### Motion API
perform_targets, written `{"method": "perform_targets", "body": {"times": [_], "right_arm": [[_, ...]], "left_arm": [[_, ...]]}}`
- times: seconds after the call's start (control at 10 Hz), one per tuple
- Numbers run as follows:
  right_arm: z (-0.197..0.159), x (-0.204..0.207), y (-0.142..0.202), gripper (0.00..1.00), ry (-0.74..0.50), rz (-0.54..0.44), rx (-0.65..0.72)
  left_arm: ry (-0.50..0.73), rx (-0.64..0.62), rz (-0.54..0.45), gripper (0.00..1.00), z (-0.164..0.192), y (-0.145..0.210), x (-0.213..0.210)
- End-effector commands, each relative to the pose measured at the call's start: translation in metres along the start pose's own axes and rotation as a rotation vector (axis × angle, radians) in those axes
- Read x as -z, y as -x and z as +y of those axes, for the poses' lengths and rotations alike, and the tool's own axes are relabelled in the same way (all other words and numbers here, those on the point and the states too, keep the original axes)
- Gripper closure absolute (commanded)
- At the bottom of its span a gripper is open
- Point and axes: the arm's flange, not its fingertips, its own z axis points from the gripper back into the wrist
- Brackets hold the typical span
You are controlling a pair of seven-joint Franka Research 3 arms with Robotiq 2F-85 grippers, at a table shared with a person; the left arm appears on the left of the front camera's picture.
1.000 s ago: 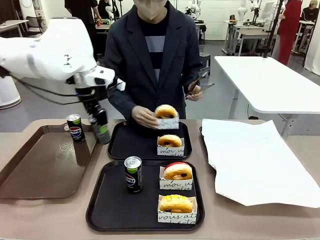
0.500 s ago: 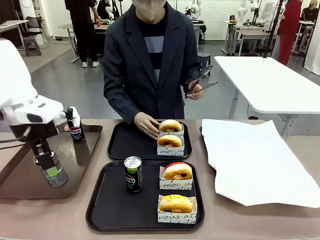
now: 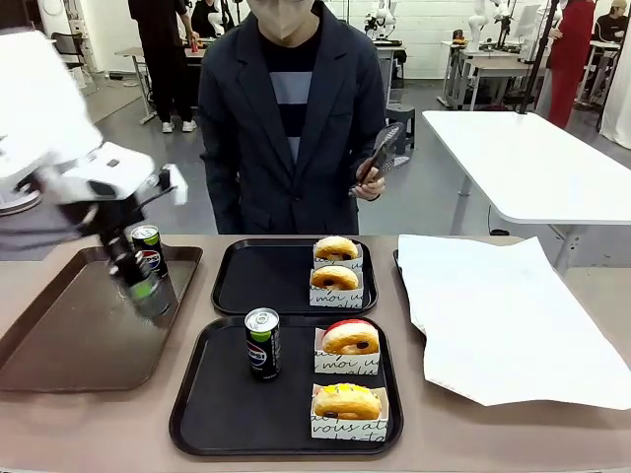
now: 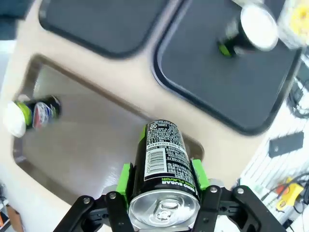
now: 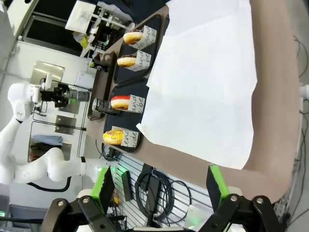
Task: Set up donuts and drinks on trays.
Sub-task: Pick up one Pepsi coke from the Handle tray and place it on the Flat Tray without a Pepsi coke.
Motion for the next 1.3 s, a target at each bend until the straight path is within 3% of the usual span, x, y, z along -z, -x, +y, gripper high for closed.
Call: {"method": "perform_targets", "body": {"times": [0.0, 0.5, 1.2], "right_arm": [[-0.001, 0.001, -0.002, 0.00, -0.024, -0.024, -0.015], [-0.001, 0.001, -0.002, 0.00, -0.024, -0.024, -0.015], [-0.001, 0.001, -0.002, 0.00, -0.024, -0.024, -0.015]], "left_arm": [[-0.054, -0.021, 0.022, 0.42, 0.041, -0.070, -0.005], [-0.011, -0.140, 0.089, 0.42, 0.116, -0.160, 0.044], [0.068, -0.150, 0.142, 0.42, 0.123, -0.181, 0.106]]}}
